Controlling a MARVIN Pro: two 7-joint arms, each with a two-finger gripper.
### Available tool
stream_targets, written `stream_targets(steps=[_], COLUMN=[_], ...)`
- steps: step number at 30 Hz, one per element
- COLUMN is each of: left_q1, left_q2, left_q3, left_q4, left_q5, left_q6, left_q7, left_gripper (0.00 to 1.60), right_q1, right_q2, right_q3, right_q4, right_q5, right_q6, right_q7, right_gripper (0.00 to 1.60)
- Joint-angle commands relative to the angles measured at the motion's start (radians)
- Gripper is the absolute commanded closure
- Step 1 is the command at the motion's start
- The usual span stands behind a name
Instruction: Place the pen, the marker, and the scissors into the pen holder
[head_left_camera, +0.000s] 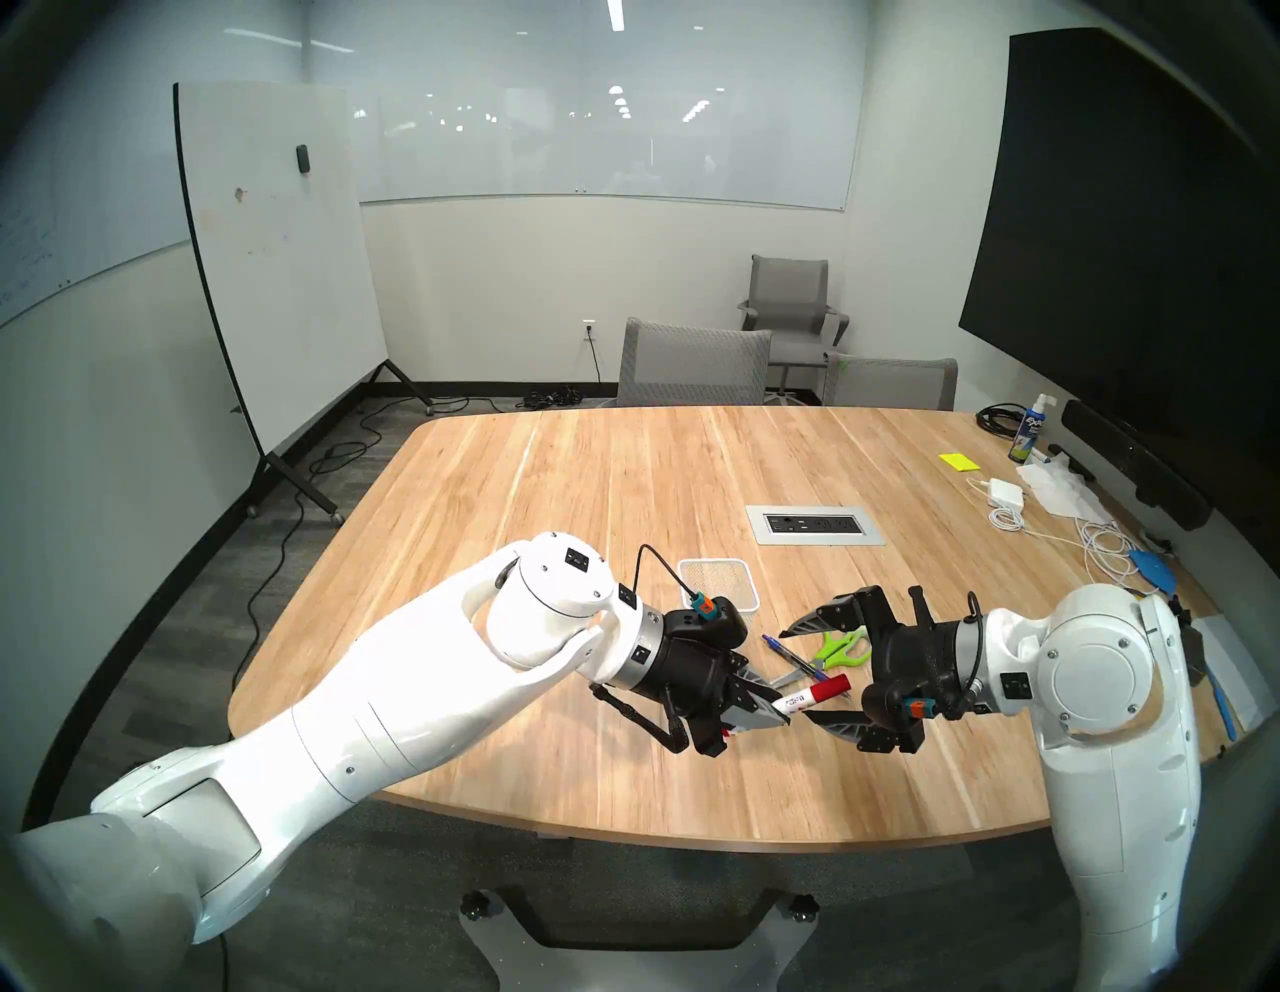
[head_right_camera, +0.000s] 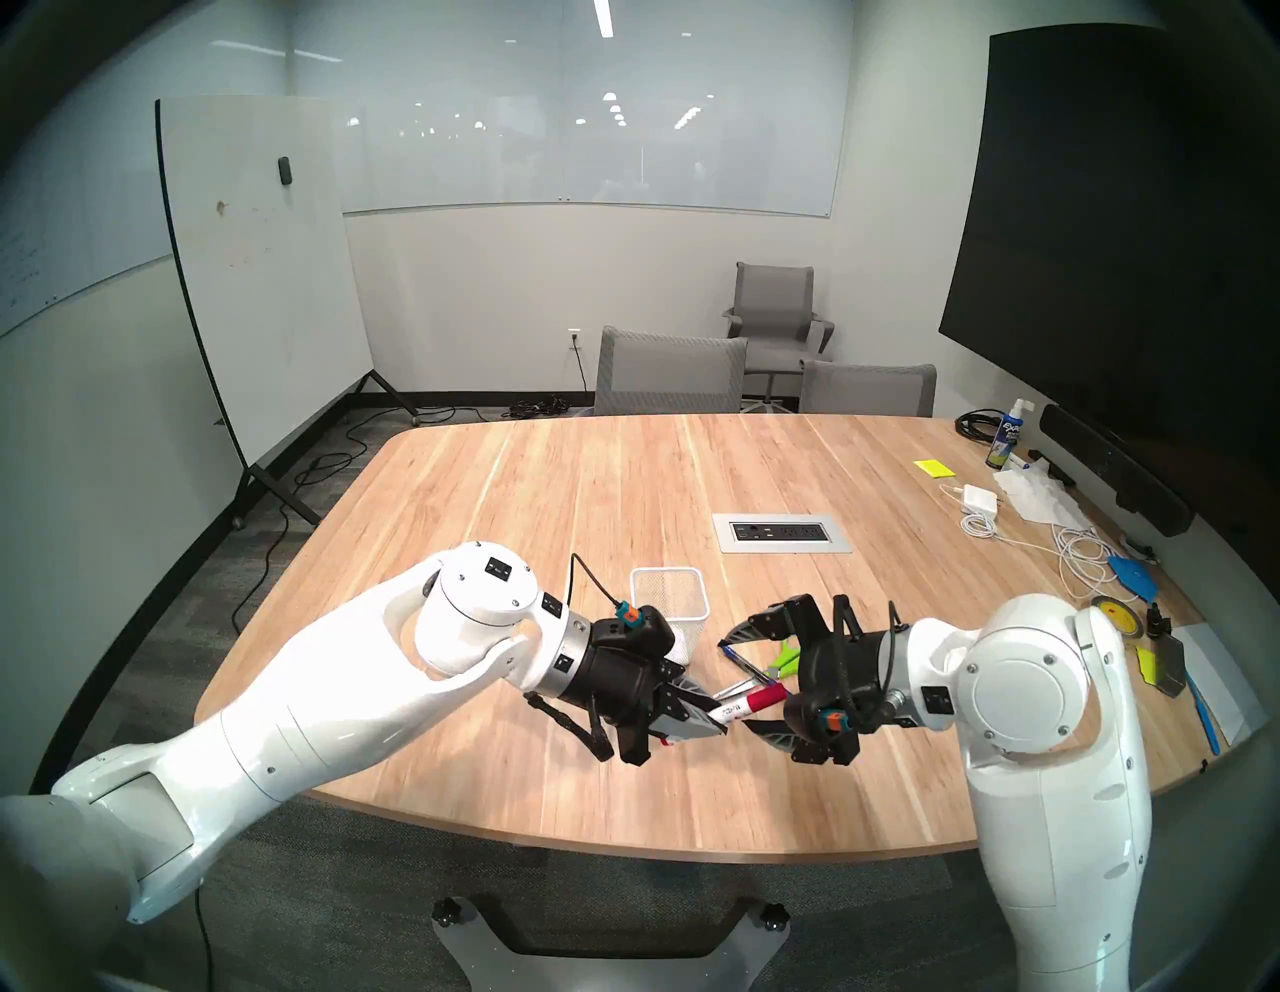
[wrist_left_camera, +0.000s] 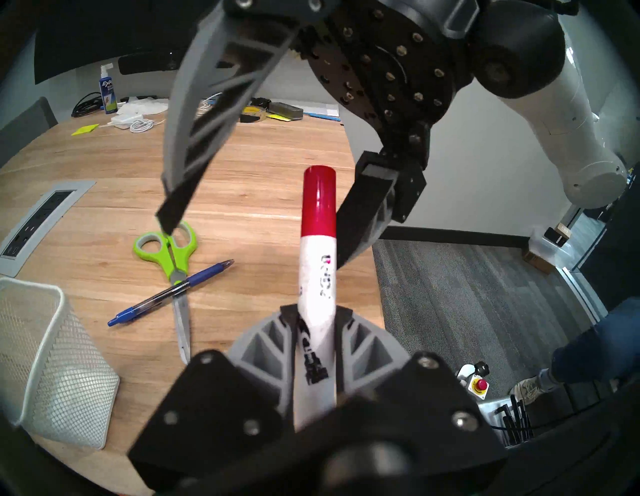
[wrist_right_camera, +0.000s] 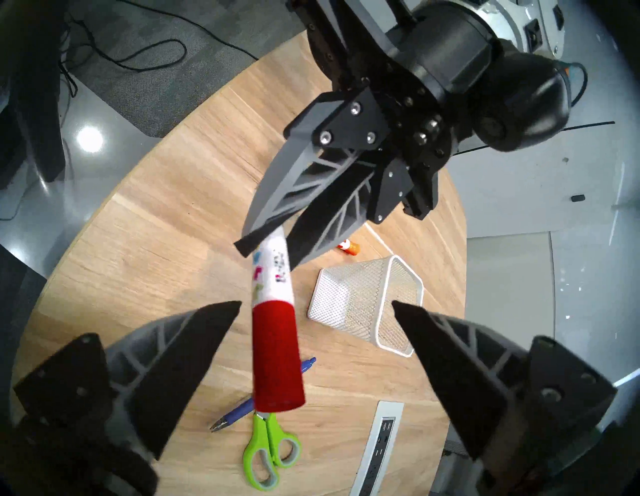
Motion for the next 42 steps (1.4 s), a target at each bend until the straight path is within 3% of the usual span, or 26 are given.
stream_targets(steps=[1, 9, 19, 23, 31, 34, 35, 36, 37, 38, 39, 42], left_q1=[-0.004, 0.006, 0.043, 0.065, 0.116, 0.124, 0.127, 0.130, 0.130, 0.133, 0.135, 0.141], left_q2=[-0.015, -0.009, 0.046, 0.068, 0.087, 0.087, 0.086, 0.085, 0.085, 0.084, 0.083, 0.081], left_q3=[-0.006, -0.011, -0.042, -0.058, -0.091, -0.097, -0.100, -0.102, -0.103, -0.105, -0.107, -0.113], left_q4=[-0.017, -0.029, -0.098, -0.123, -0.152, -0.155, -0.156, -0.157, -0.157, -0.159, -0.159, -0.160], left_q5=[-0.009, -0.008, -0.017, -0.023, -0.028, -0.030, -0.030, -0.031, -0.032, -0.032, -0.033, -0.034], left_q6=[-0.004, -0.005, 0.007, 0.002, -0.045, -0.058, -0.064, -0.069, -0.072, -0.078, -0.081, -0.096], left_q7=[-0.001, 0.008, 0.036, 0.052, 0.107, 0.117, 0.122, 0.127, 0.128, 0.133, 0.136, 0.148], left_gripper=[1.60, 1.60, 1.60, 1.60, 1.60, 1.60, 1.60, 1.60, 1.60, 1.60, 1.60, 1.60], right_q1=[0.007, 0.009, 0.005, 0.010, 0.027, 0.031, 0.032, 0.035, 0.036, 0.037, 0.036, 0.036], right_q2=[-0.004, -0.004, 0.003, 0.001, -0.032, -0.038, -0.039, -0.044, -0.045, -0.046, -0.047, -0.053], right_q3=[0.009, 0.019, 0.053, 0.079, 0.139, 0.148, 0.150, 0.154, 0.155, 0.156, 0.157, 0.158], right_q4=[-0.014, -0.005, 0.017, 0.046, 0.110, 0.124, 0.132, 0.143, 0.151, 0.159, 0.166, 0.189], right_q5=[0.009, 0.004, 0.030, 0.058, 0.205, 0.223, 0.230, 0.238, 0.241, 0.243, 0.244, 0.244], right_q6=[-0.008, -0.012, 0.002, 0.014, 0.129, 0.145, 0.148, 0.158, 0.160, 0.158, 0.157, 0.153], right_q7=[-0.012, -0.011, 0.015, 0.021, 0.072, 0.072, 0.072, 0.072, 0.072, 0.072, 0.069, 0.062], right_gripper=[0.00, 0.00, 0.00, 0.00, 0.00, 0.00, 0.57, 0.85, 1.28, 1.51, 1.60, 1.60])
